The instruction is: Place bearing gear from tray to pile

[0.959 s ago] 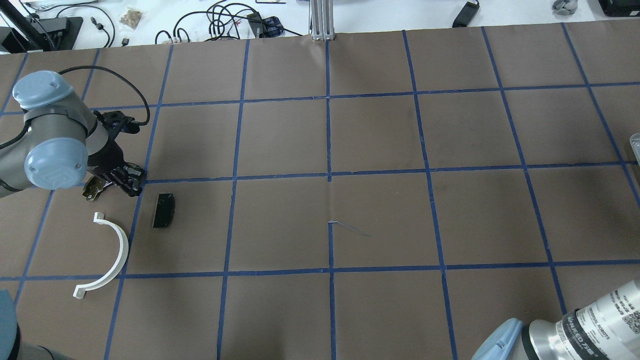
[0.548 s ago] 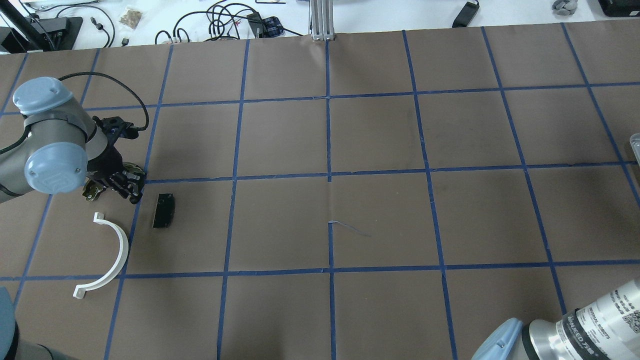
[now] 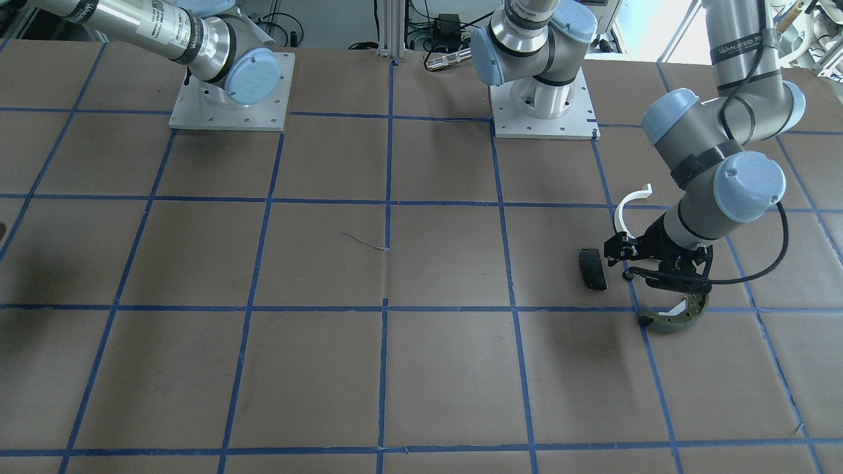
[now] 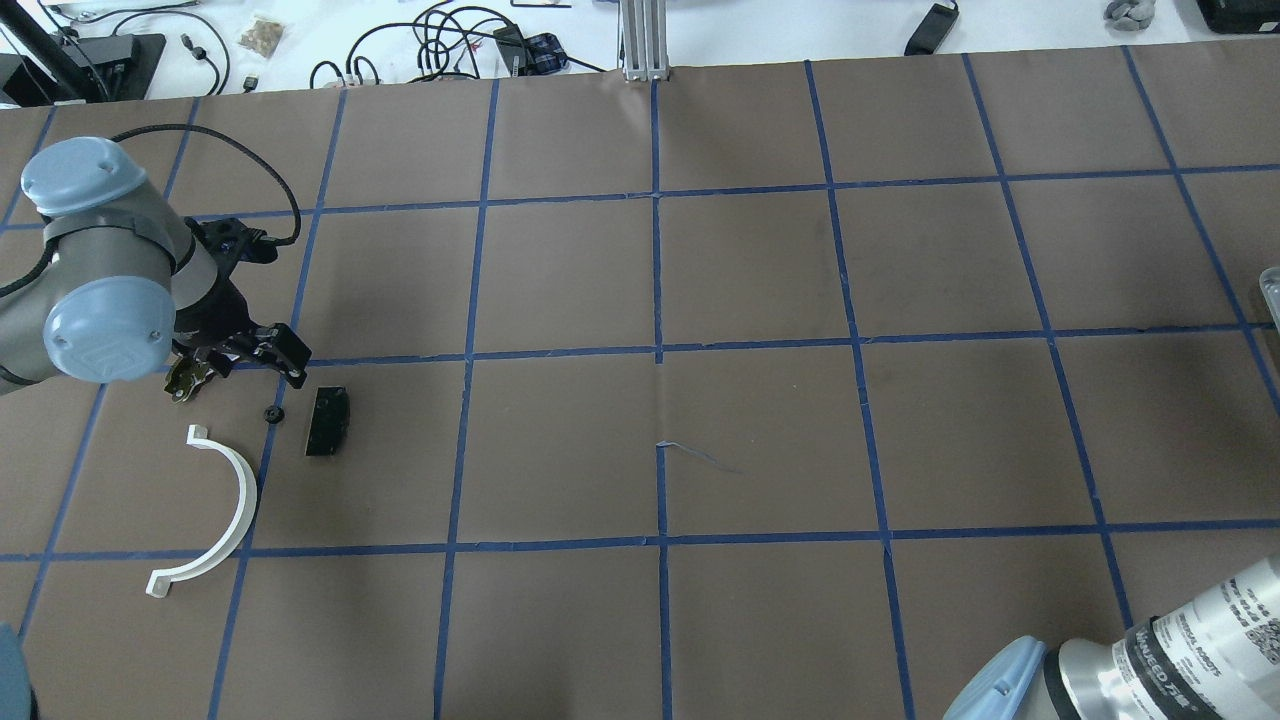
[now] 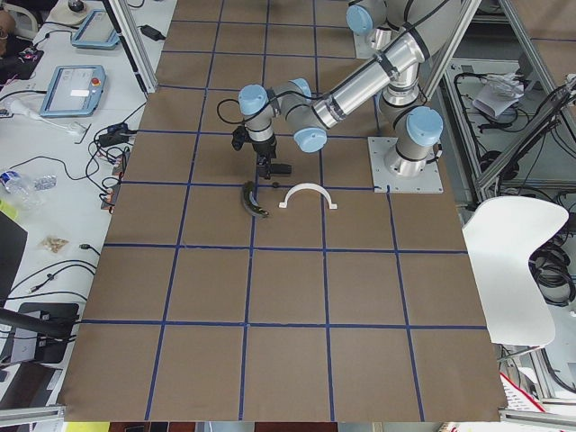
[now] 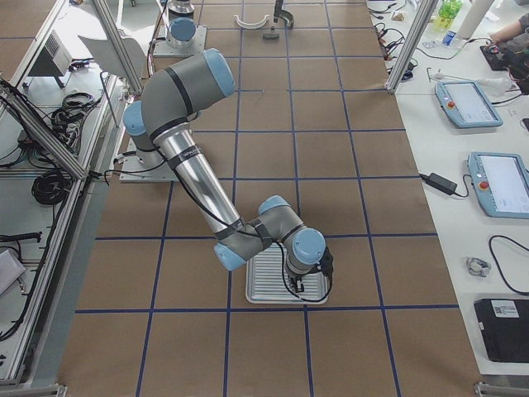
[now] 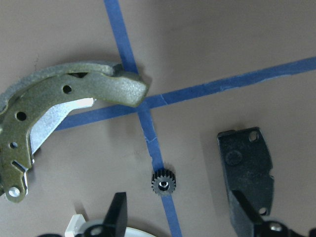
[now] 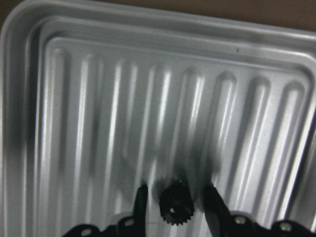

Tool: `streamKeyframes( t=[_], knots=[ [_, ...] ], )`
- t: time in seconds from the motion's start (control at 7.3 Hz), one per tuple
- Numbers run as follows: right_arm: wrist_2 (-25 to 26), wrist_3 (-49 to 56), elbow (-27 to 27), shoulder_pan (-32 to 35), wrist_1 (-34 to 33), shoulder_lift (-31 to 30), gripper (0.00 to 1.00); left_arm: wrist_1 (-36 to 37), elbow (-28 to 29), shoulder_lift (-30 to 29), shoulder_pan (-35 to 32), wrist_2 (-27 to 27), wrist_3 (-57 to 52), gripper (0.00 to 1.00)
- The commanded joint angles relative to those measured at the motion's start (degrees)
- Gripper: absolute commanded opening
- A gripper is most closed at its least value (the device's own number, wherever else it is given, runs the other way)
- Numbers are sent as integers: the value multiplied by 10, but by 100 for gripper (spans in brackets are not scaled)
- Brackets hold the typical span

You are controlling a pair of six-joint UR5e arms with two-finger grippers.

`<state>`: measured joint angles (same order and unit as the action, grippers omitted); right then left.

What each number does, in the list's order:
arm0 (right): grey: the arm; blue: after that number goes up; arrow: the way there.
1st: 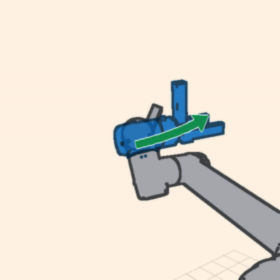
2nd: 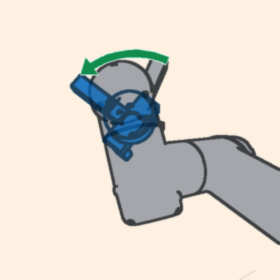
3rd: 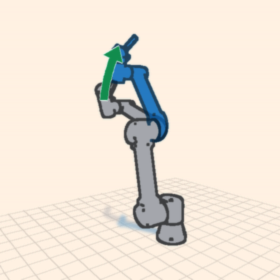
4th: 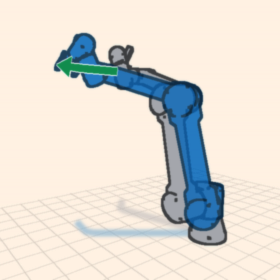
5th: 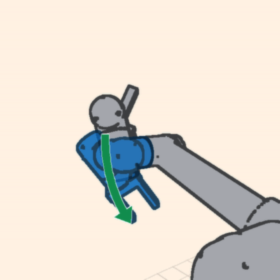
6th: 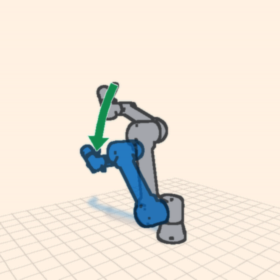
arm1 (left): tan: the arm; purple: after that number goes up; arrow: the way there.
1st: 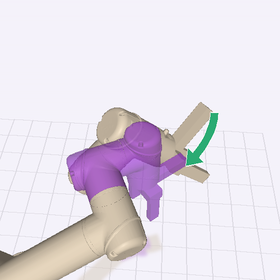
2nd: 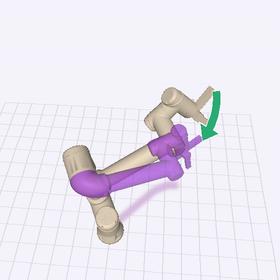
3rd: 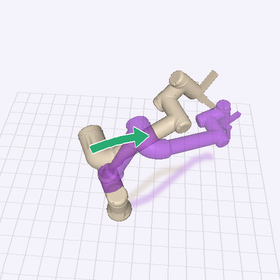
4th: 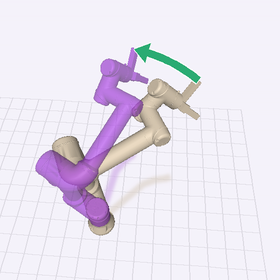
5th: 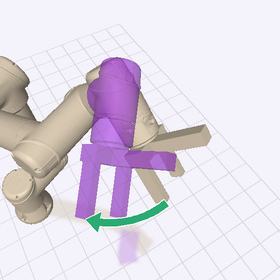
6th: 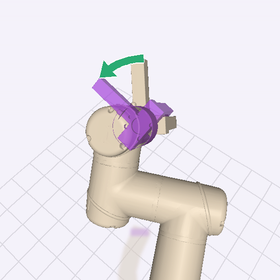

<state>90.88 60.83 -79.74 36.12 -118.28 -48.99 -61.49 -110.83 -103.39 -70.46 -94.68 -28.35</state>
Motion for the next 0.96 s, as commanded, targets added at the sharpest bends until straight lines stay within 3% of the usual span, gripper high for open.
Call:
streamKeyframes(
  t=[0.0,0.41,0.68,0.82],
  knots=[
    [1,-4,0,1,0,-2,19,-69,49,27,-103,3,161,100],
    [18,-11,0,5,6,-17,0,-178,165,42,-228,5,336,100],
    [23,-35,-9,48,30,-66,0,-265,239,53,-254,6,343,100],
    [24,-72,-9,78,67,-87,0,-266,249,71,-256,16,326,100]
  ],
)
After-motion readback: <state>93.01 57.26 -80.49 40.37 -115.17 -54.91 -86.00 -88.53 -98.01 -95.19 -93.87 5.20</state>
